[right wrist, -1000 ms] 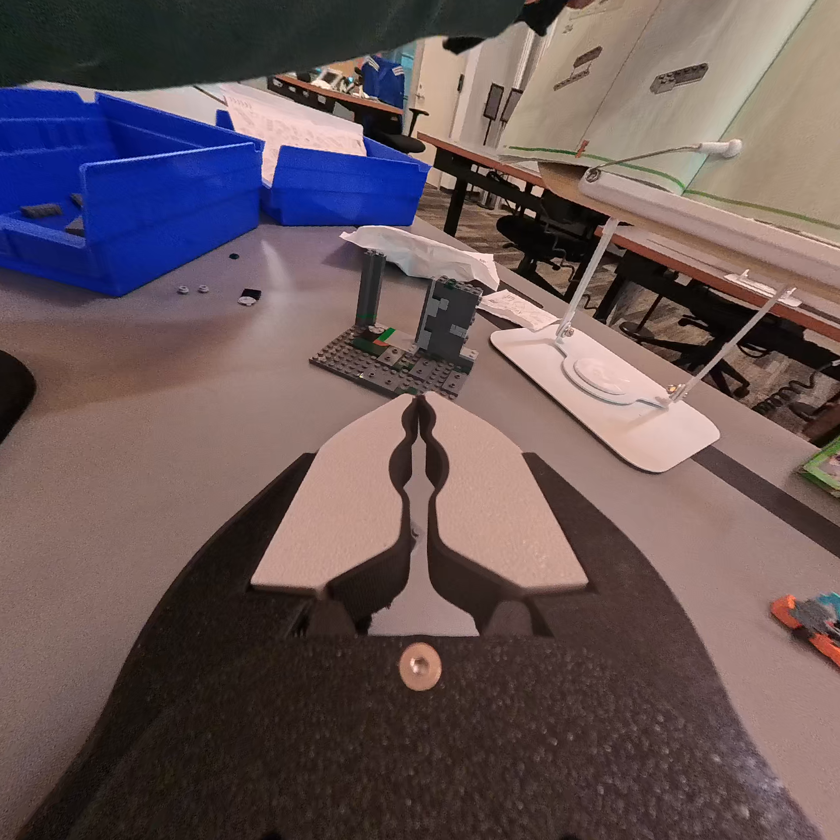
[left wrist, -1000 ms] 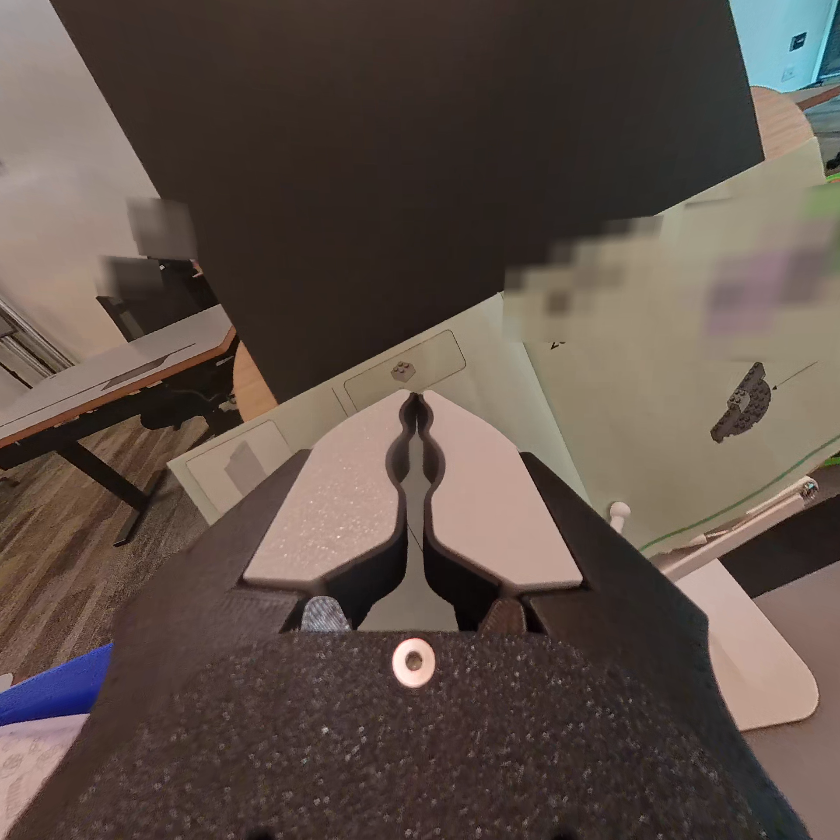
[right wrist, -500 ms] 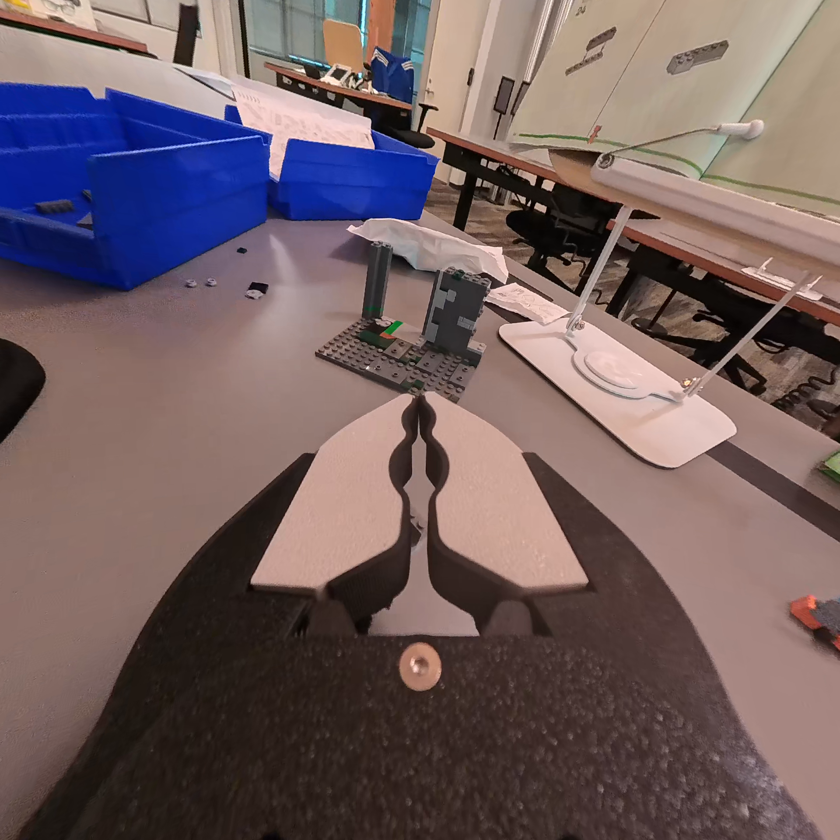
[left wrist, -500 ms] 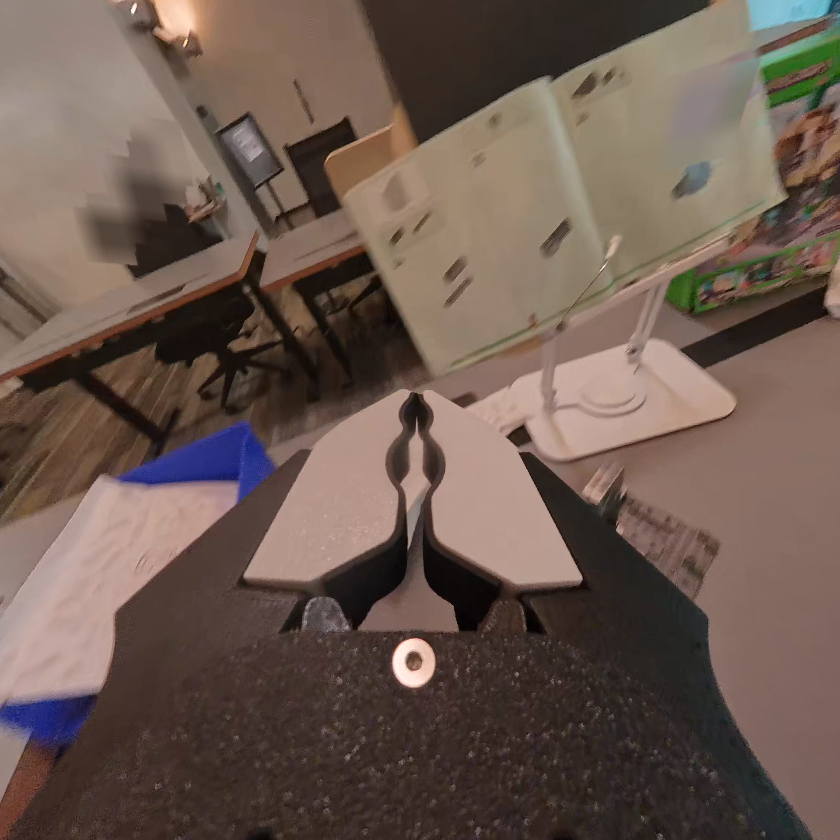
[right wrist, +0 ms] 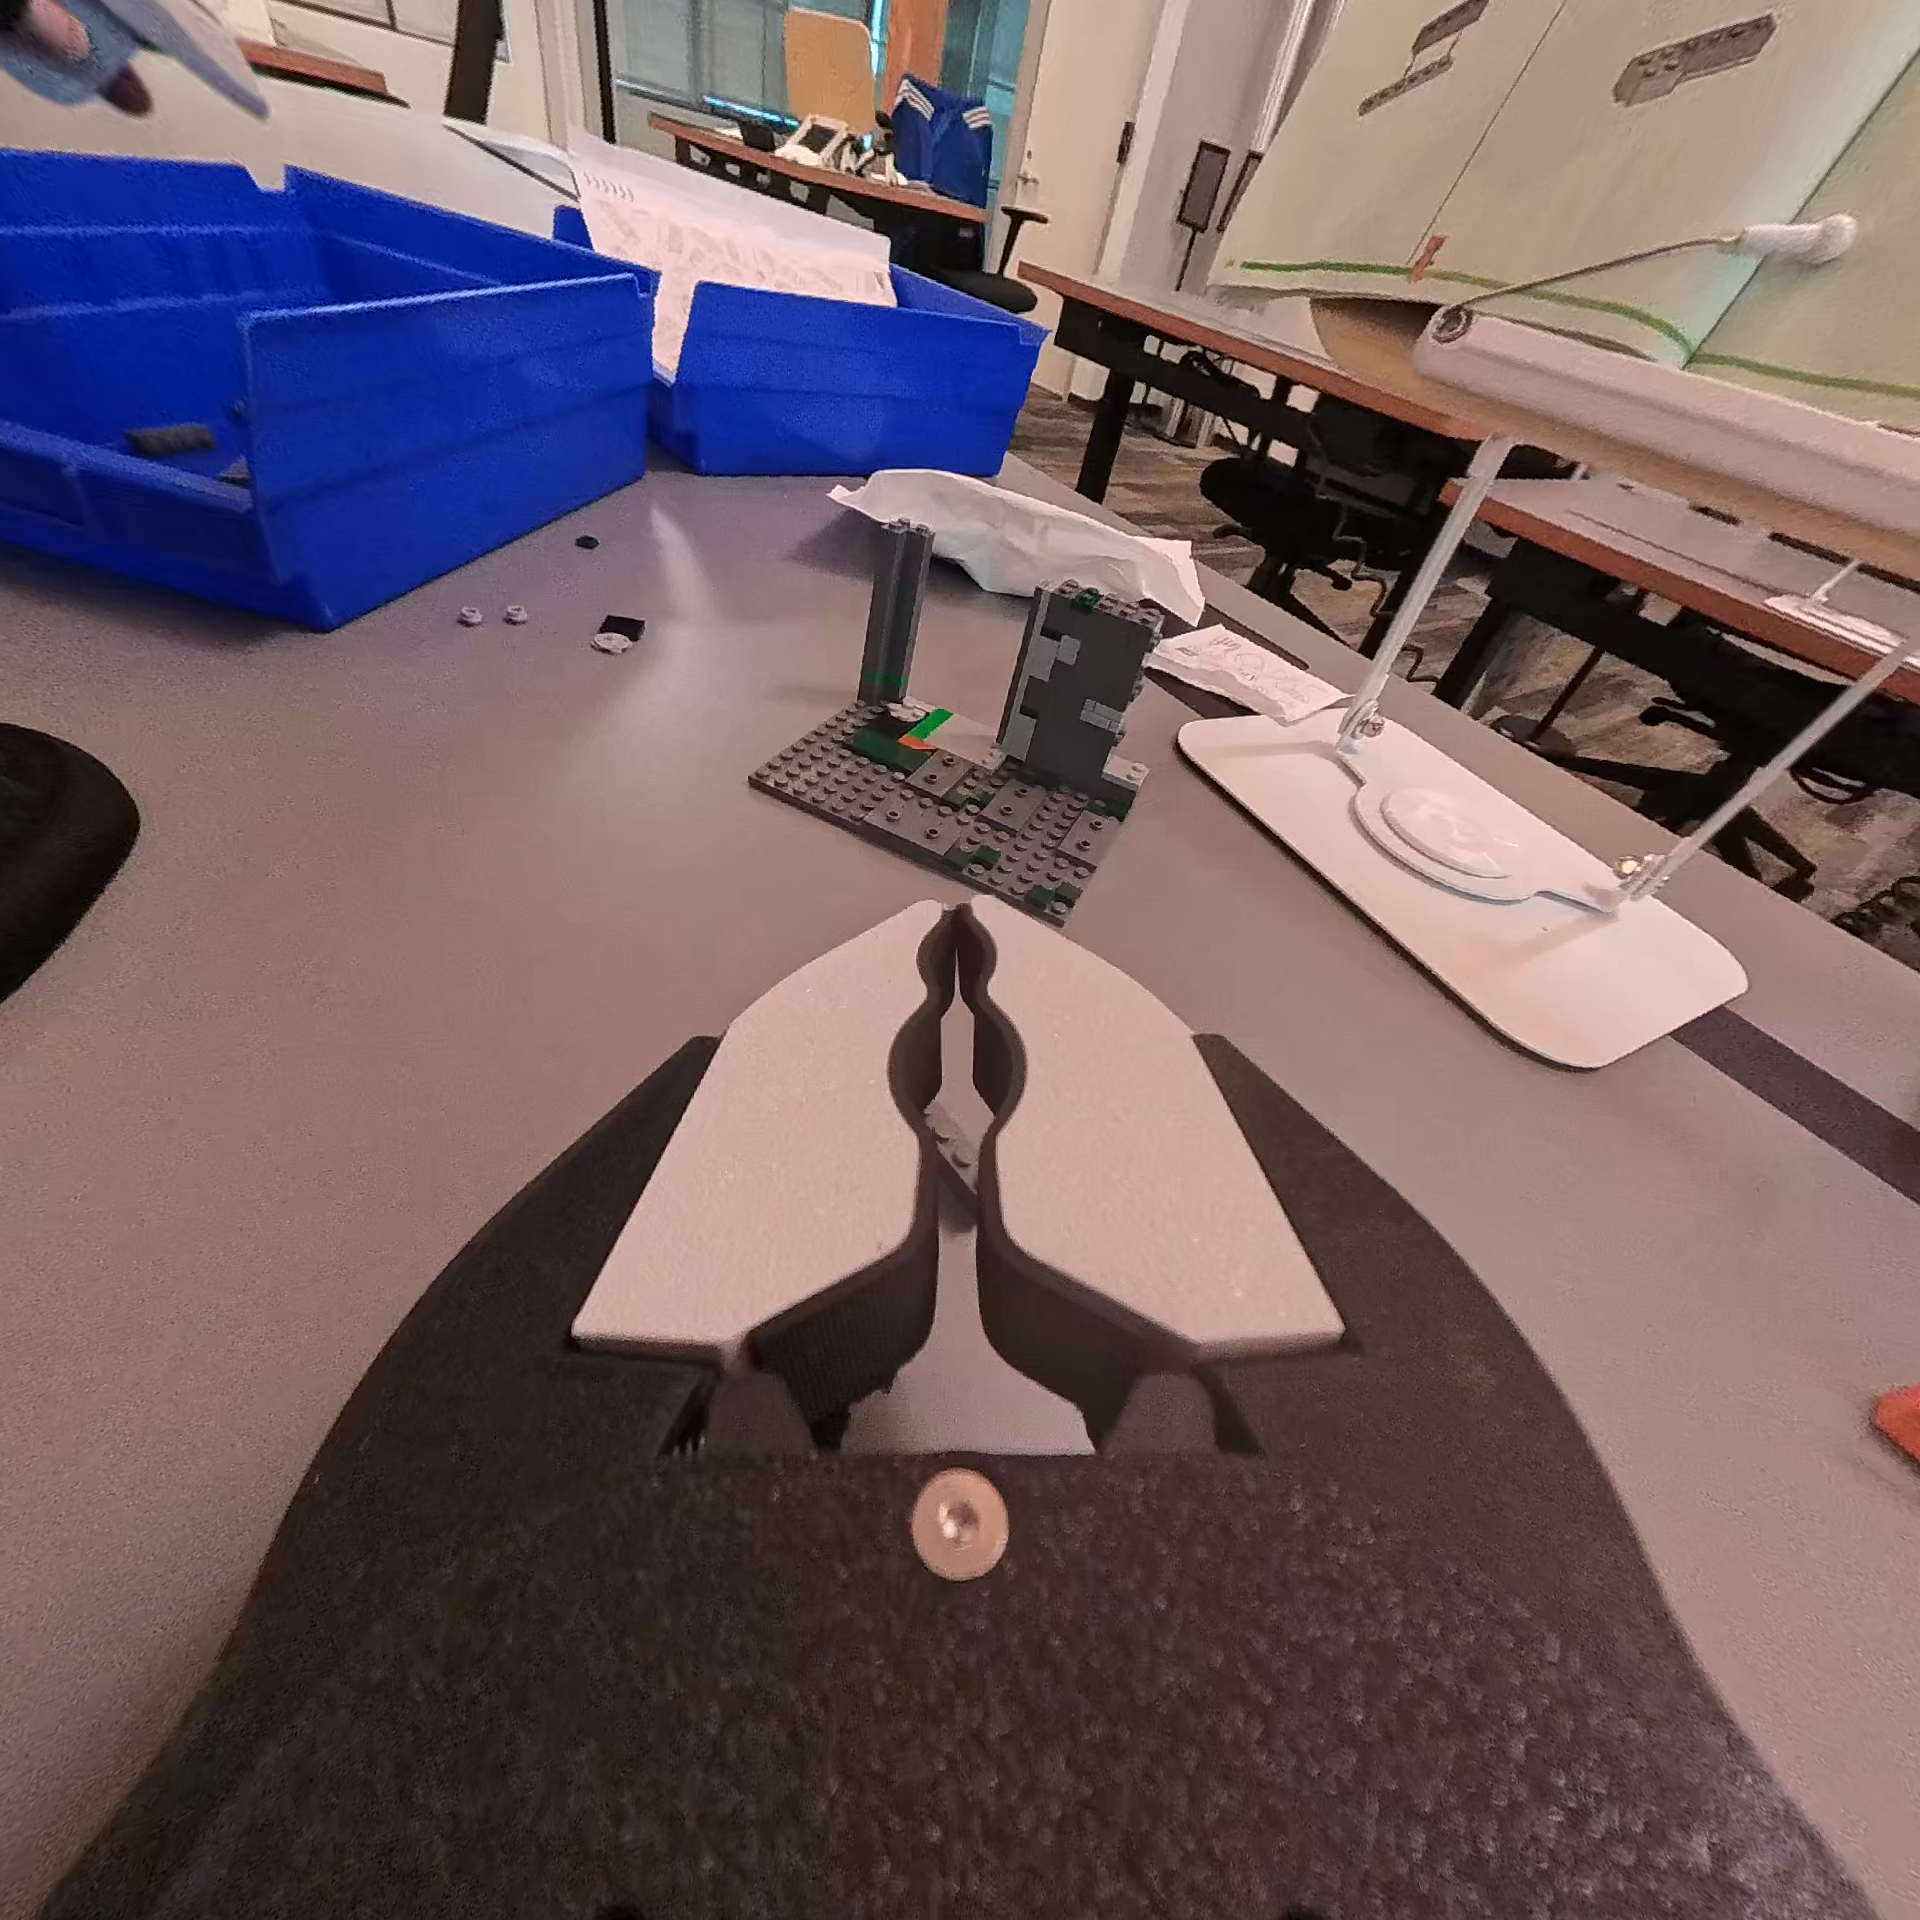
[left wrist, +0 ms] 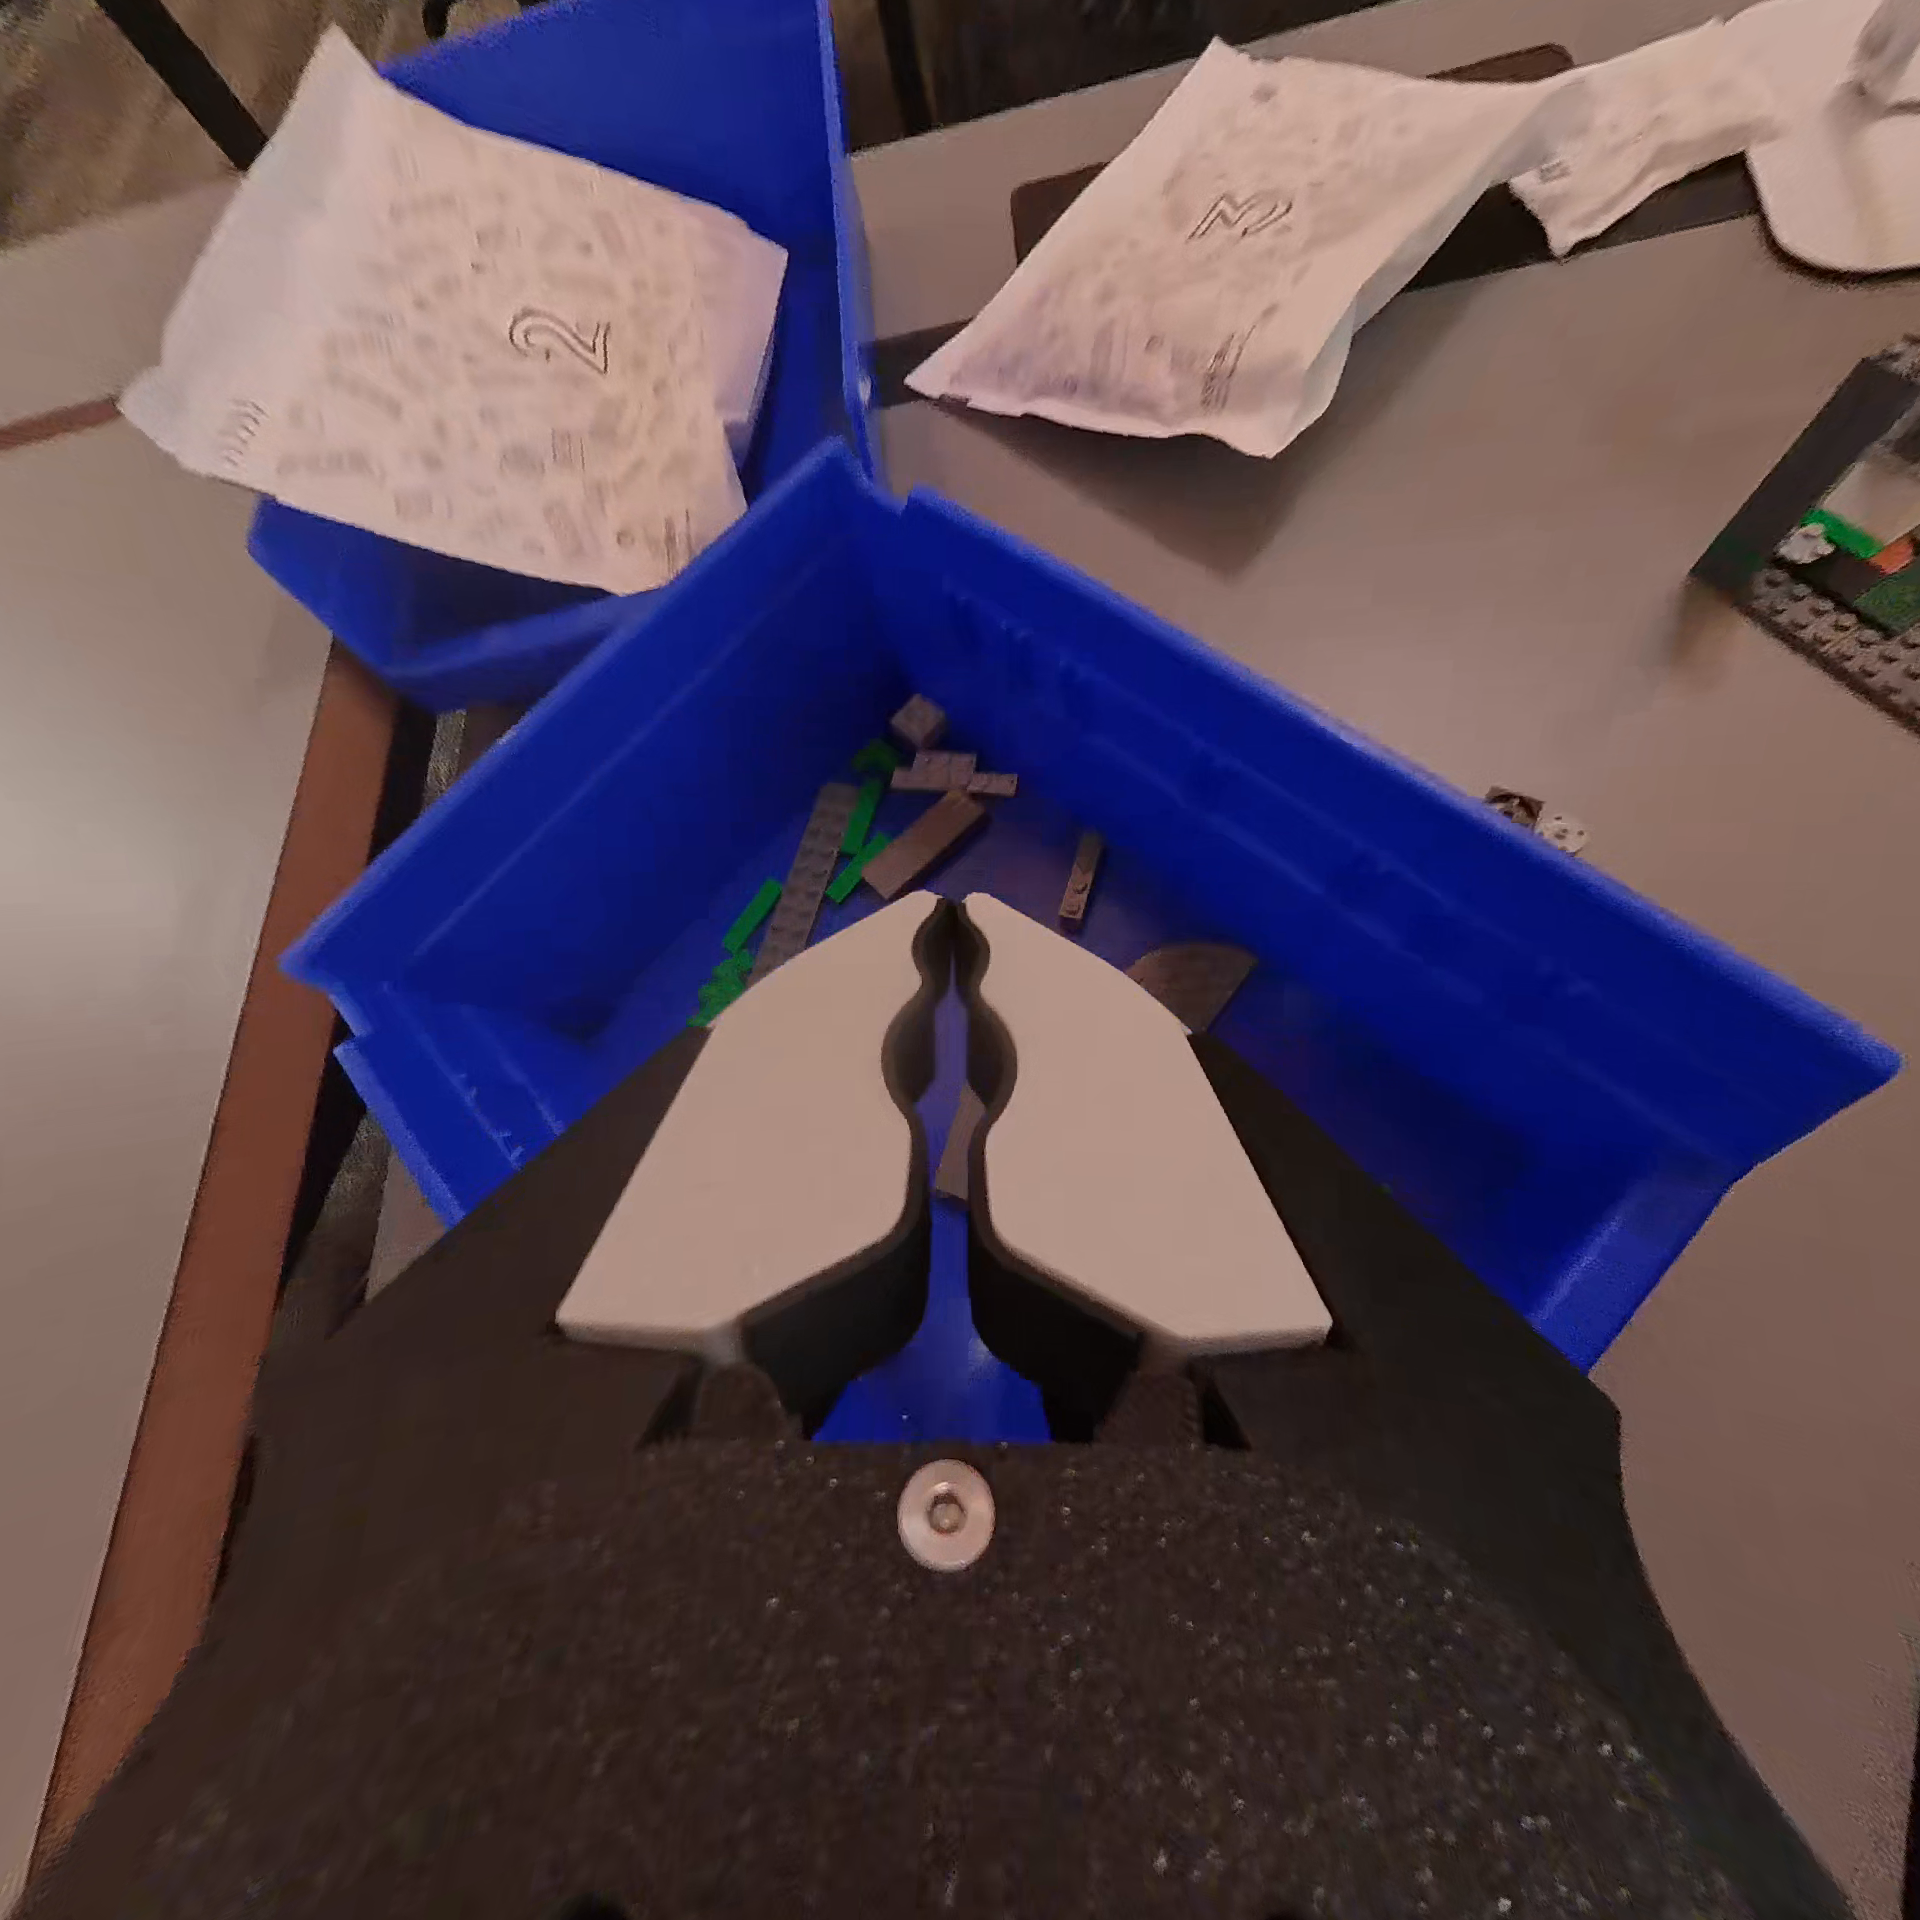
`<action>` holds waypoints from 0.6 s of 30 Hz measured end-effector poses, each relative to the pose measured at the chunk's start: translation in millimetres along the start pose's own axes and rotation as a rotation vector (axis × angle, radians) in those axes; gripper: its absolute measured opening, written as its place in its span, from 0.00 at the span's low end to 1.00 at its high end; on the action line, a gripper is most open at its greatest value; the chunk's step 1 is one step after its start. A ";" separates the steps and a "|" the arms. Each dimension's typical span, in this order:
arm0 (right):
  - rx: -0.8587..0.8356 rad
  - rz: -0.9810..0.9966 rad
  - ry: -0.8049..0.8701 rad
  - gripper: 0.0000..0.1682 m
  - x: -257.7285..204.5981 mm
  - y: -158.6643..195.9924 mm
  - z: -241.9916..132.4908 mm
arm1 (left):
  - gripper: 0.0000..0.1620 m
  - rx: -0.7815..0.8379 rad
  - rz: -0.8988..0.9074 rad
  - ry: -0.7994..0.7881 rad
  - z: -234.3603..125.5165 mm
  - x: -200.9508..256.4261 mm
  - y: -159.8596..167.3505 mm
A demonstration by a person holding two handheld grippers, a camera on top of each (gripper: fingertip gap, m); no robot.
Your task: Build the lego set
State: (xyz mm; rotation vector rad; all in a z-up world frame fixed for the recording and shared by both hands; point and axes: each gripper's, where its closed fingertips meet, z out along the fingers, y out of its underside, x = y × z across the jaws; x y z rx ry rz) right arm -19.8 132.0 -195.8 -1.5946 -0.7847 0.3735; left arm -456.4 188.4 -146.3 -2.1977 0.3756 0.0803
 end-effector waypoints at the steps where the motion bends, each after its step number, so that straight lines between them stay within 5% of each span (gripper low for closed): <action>1: -0.003 0.002 0.004 0.00 1.7 0.7 -0.7 | 0.00 -0.008 -0.004 0.004 3.3 -1.6 2.3; 5: 0.001 0.021 0.015 0.00 7.4 -0.2 -3.0 | 0.00 -0.063 -0.016 0.008 23.2 -10.9 9.2; 6: 0.000 0.025 0.014 0.00 7.6 0.2 -2.9 | 0.15 -0.077 -0.030 0.026 29.0 -11.2 9.7; 7: -0.003 0.027 0.012 0.00 7.4 0.8 -2.6 | 0.17 -0.110 -0.040 0.046 34.3 -11.0 12.1; 18: -0.031 0.042 -0.003 0.00 4.0 9.8 4.0 | 0.21 -0.204 -0.020 0.174 107.0 -19.9 12.6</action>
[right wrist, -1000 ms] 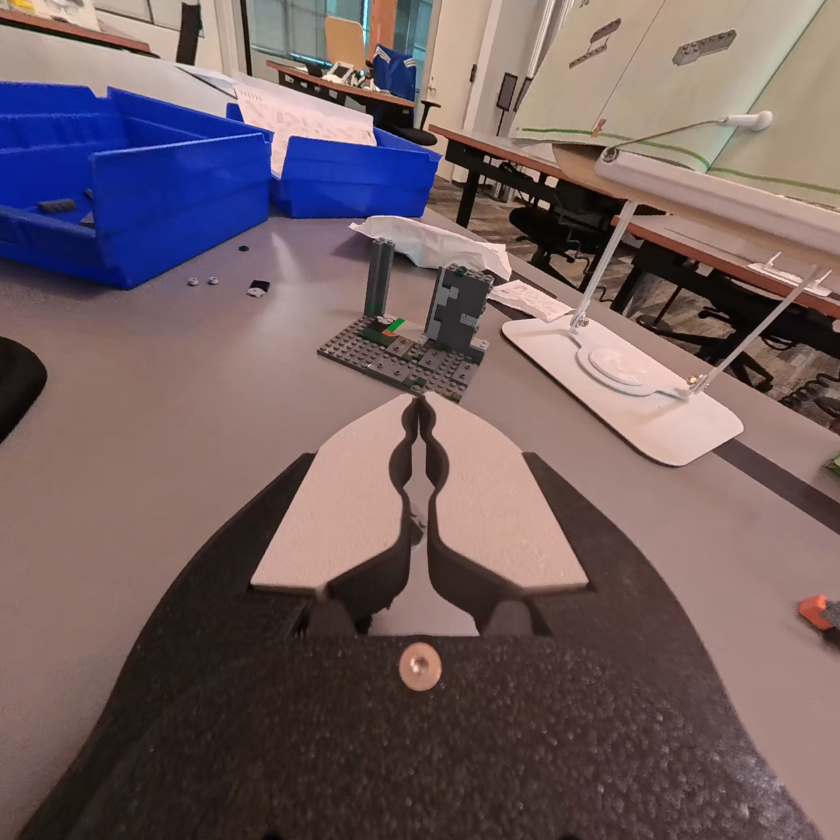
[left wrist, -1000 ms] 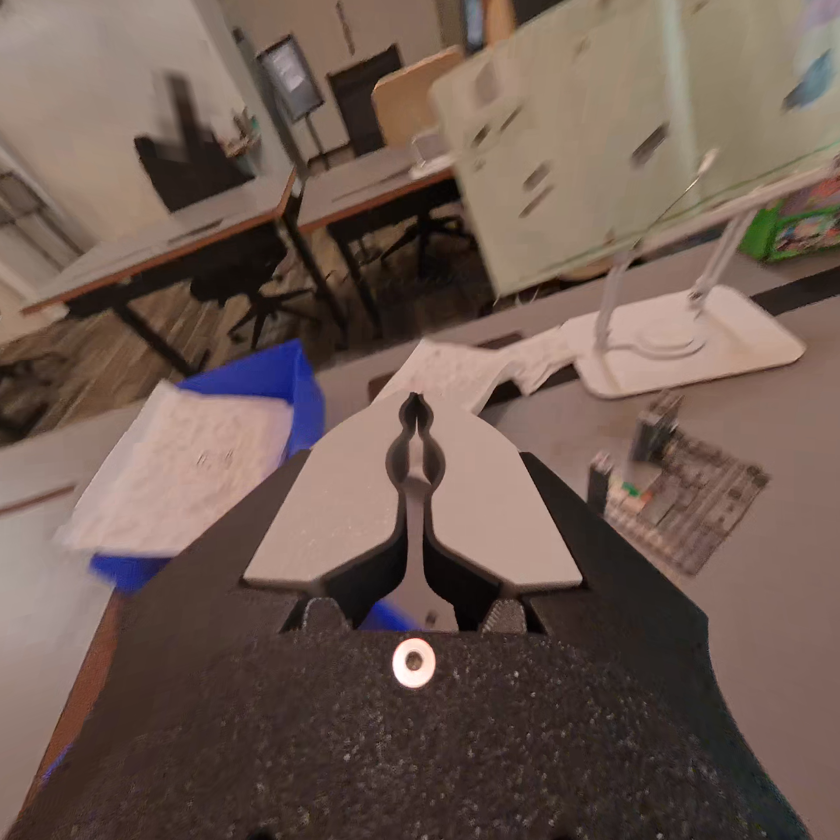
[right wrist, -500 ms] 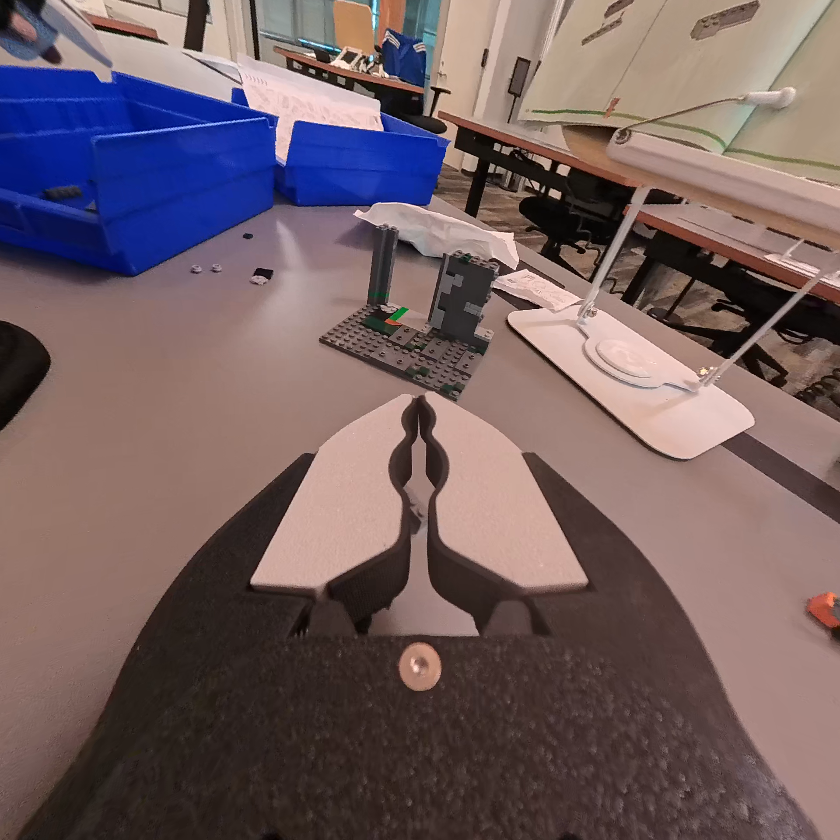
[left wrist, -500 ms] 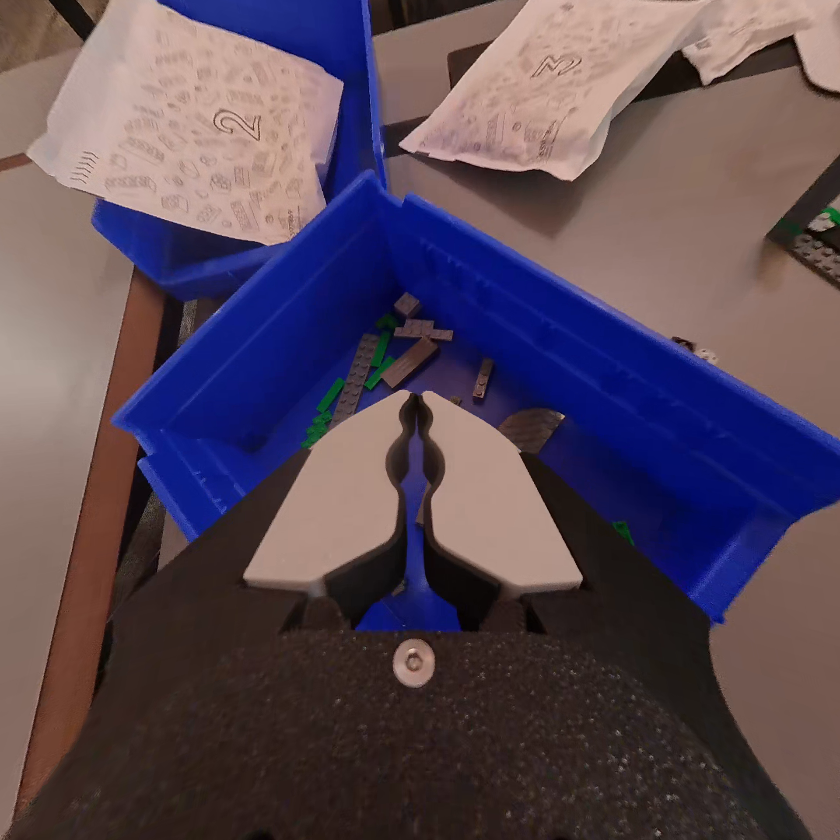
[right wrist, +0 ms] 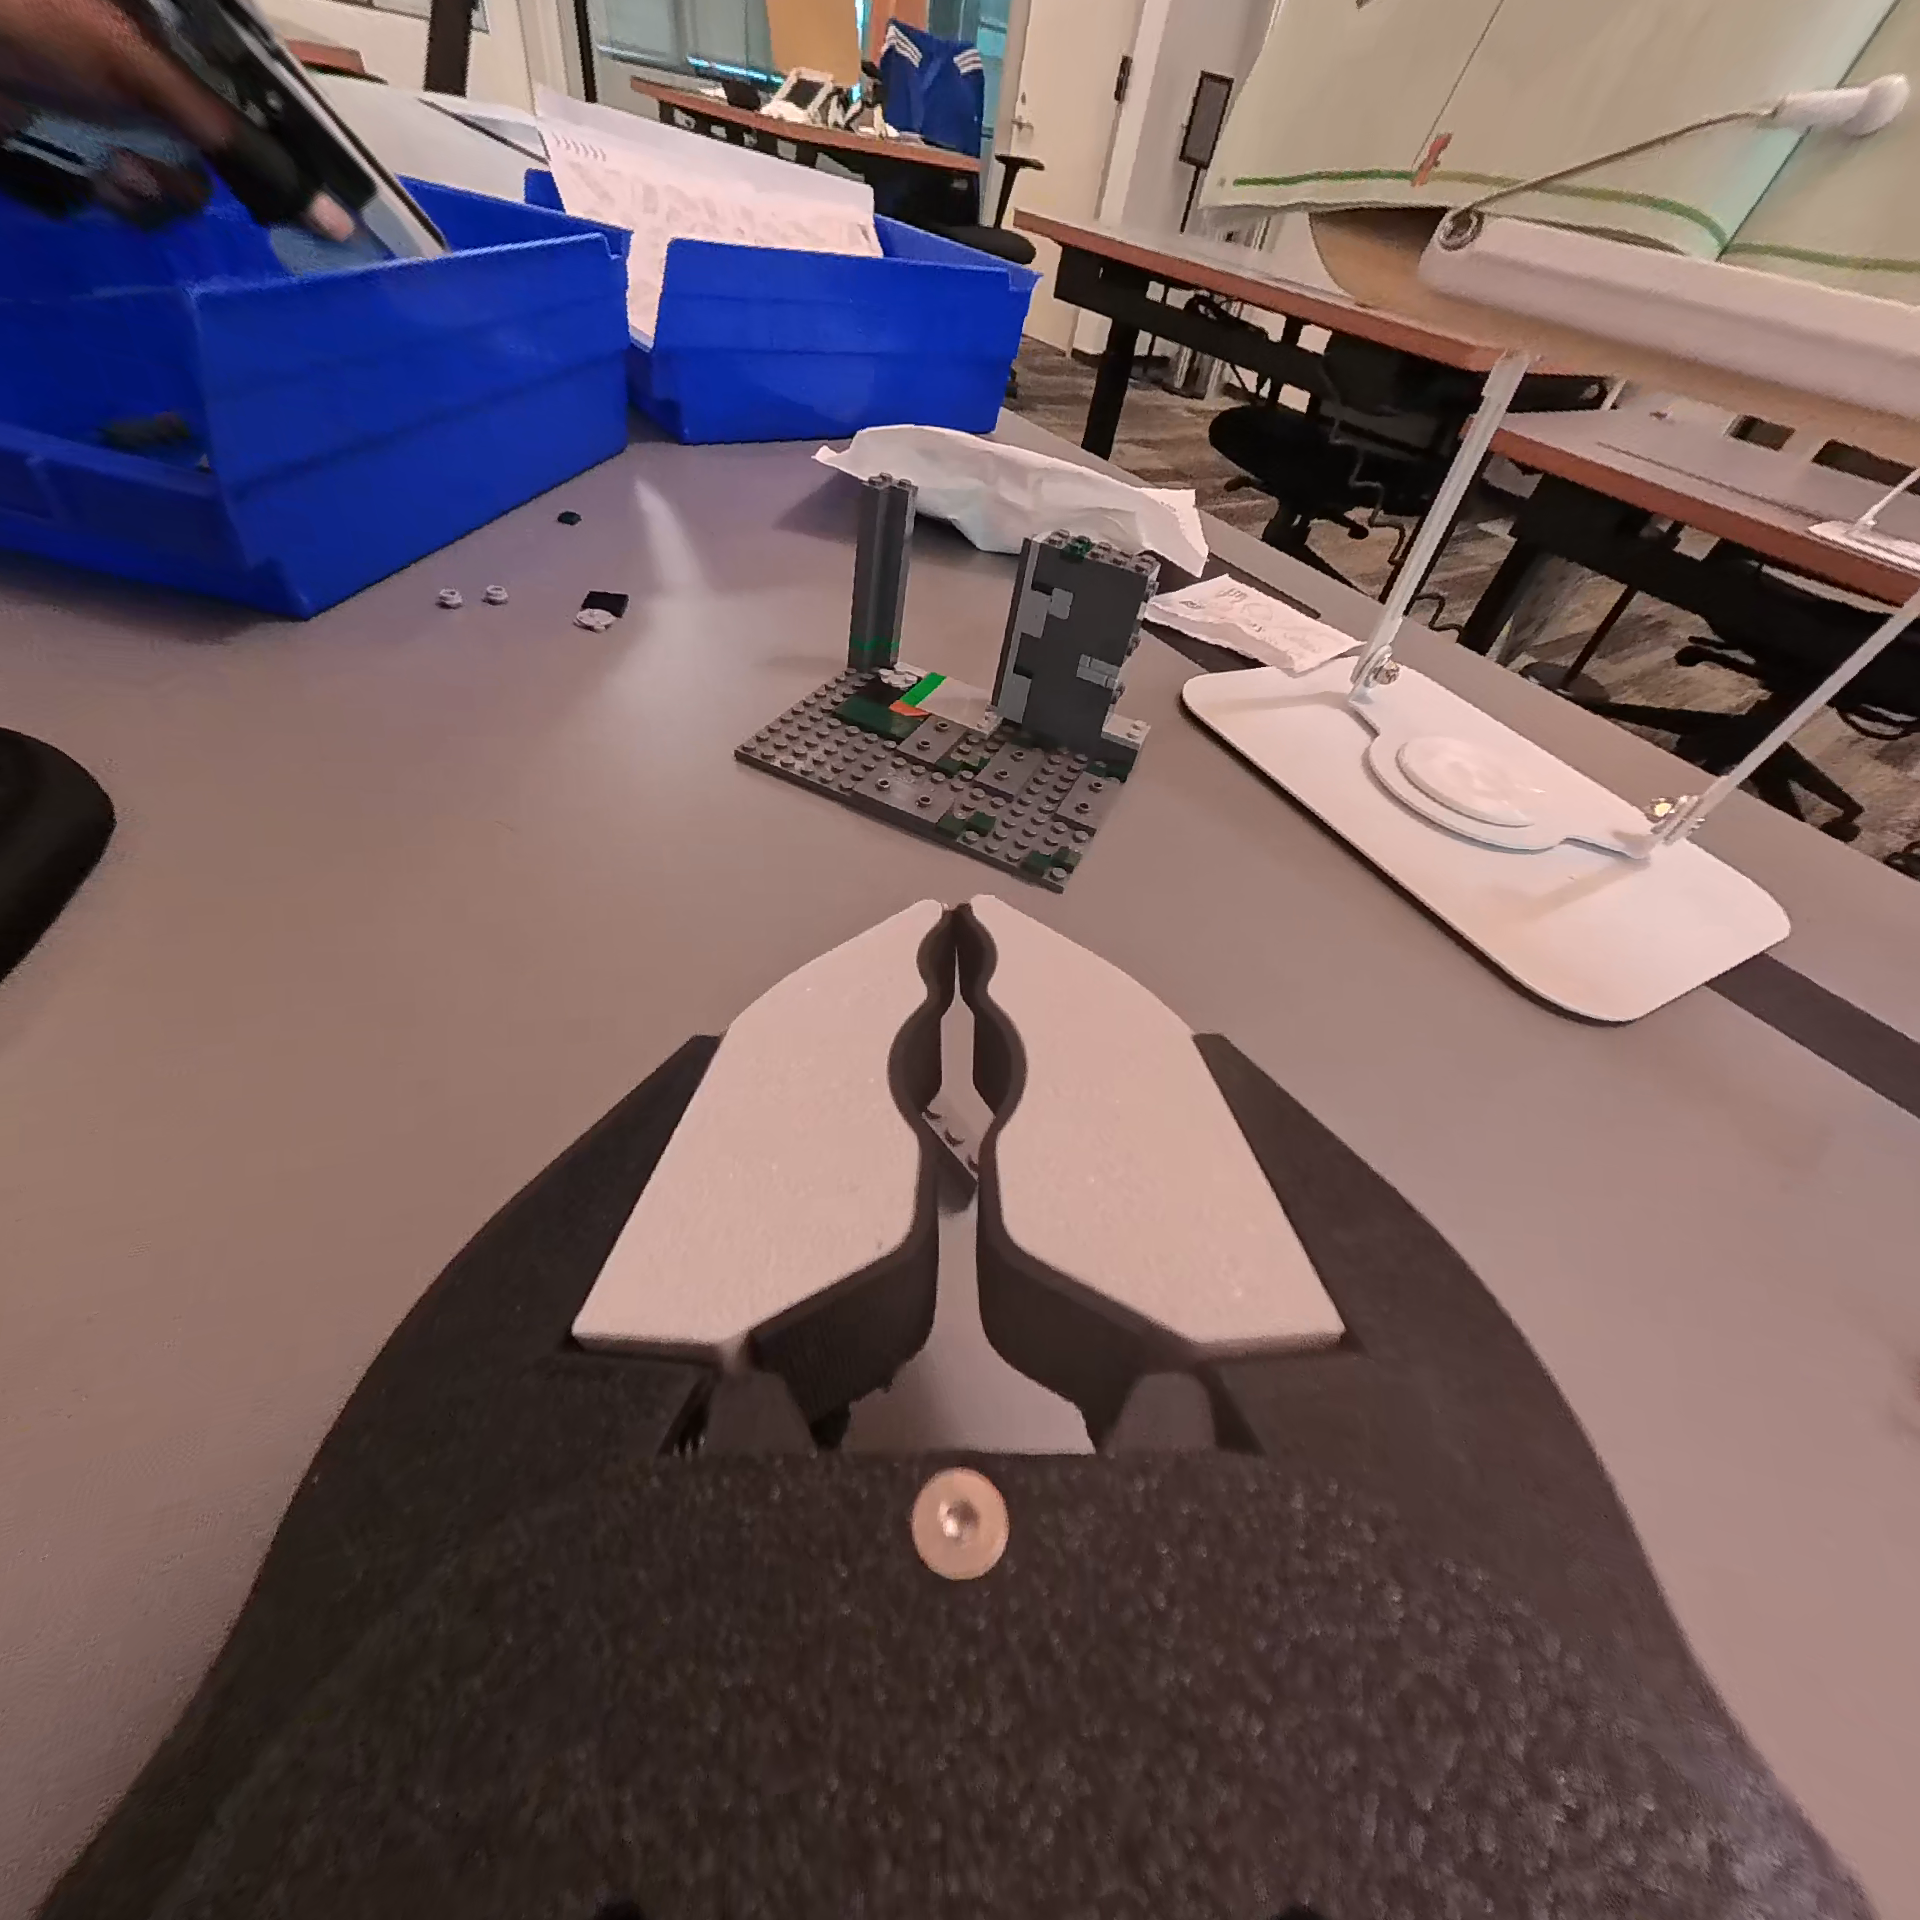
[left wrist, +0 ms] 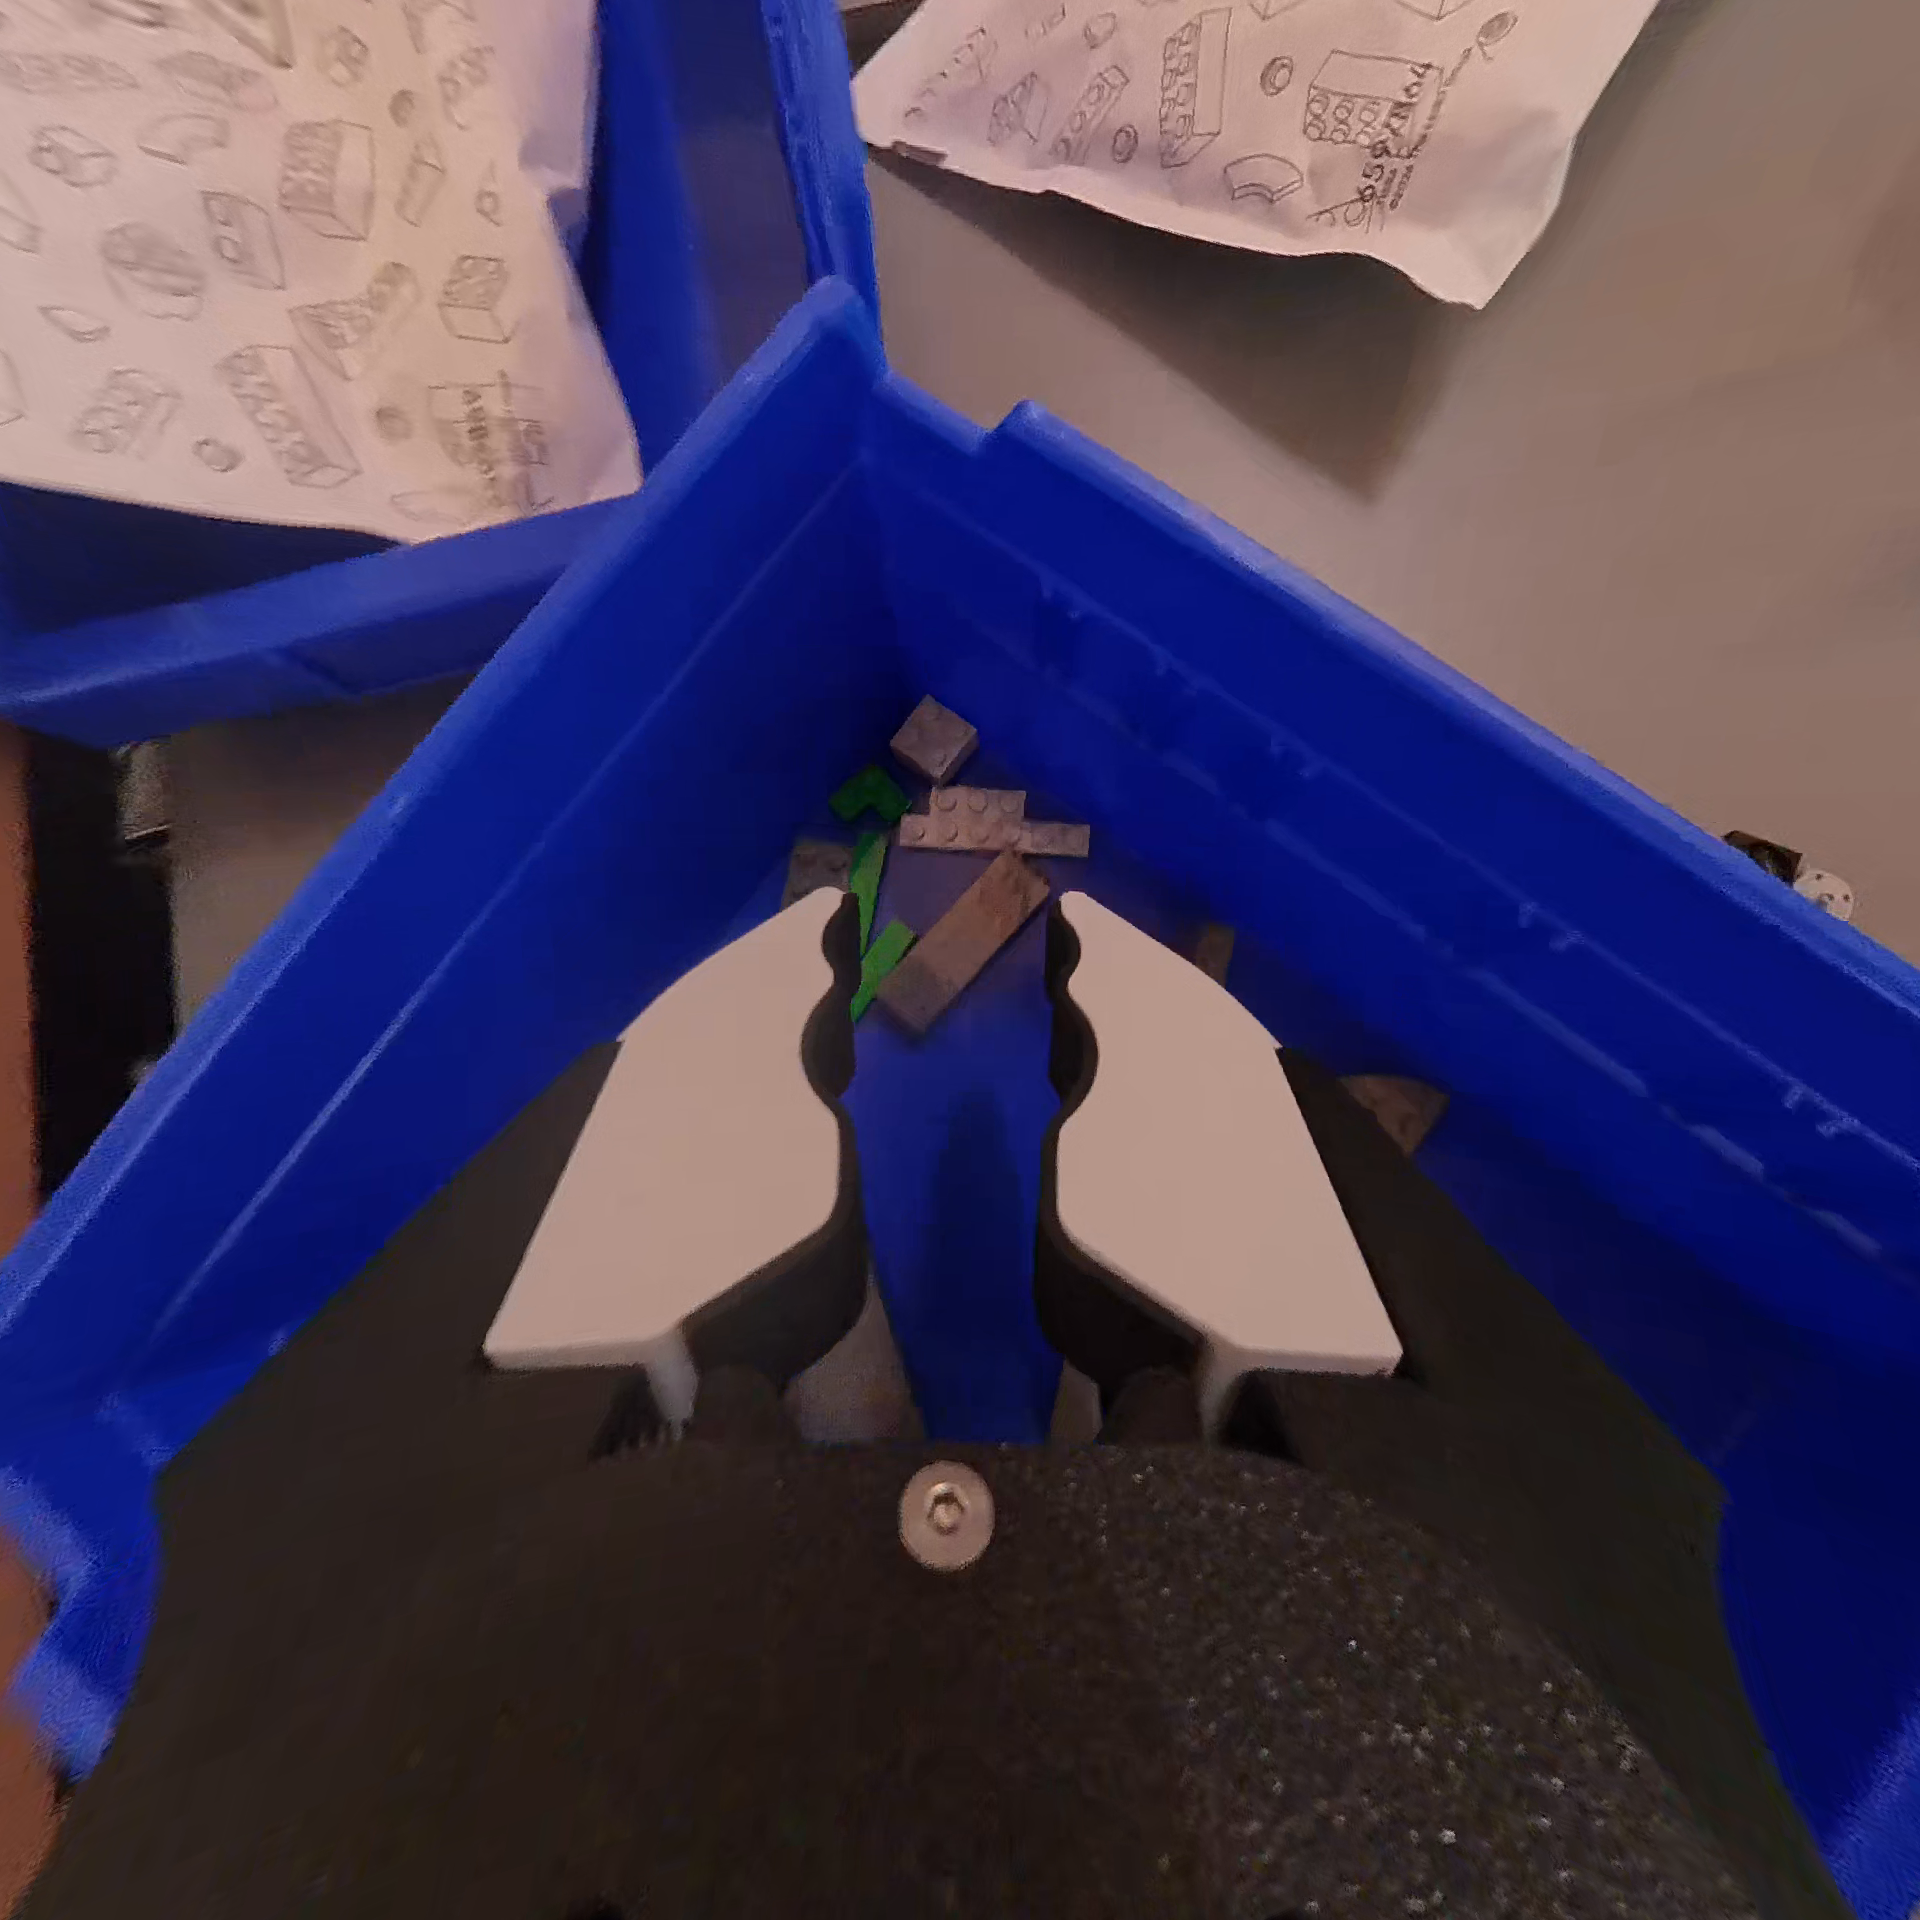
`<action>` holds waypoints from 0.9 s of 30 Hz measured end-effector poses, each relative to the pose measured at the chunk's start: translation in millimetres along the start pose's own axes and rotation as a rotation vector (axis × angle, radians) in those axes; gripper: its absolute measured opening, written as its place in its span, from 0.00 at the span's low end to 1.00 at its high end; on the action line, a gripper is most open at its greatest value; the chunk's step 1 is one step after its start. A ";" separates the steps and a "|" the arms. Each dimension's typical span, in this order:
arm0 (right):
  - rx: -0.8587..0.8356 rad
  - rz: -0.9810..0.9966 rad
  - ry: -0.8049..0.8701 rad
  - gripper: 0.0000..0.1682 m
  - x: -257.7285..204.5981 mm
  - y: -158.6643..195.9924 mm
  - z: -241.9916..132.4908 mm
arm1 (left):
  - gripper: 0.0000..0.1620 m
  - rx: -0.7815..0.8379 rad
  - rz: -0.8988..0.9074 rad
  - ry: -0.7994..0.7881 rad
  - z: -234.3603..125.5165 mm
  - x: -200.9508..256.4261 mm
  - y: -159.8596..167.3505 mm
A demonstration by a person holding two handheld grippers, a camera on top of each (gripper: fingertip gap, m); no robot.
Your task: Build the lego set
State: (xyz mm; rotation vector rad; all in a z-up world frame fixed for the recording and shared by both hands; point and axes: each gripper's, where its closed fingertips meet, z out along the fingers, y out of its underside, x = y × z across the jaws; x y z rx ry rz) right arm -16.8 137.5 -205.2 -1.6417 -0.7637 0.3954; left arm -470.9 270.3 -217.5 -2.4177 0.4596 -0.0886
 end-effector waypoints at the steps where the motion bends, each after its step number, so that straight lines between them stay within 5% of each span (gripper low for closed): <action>1: -0.003 -0.002 0.004 0.00 0.6 0.6 0.3 | 0.20 -0.006 0.006 0.019 7.2 -0.1 -2.0; 12: -0.023 0.007 -0.002 0.00 -0.6 4.7 5.6 | 0.19 -0.063 -0.079 0.034 60.1 -6.3 -4.5; 27: -0.033 0.031 -0.050 0.00 -6.9 5.7 4.5 | 0.11 -0.013 0.067 0.013 82.8 -10.9 -9.8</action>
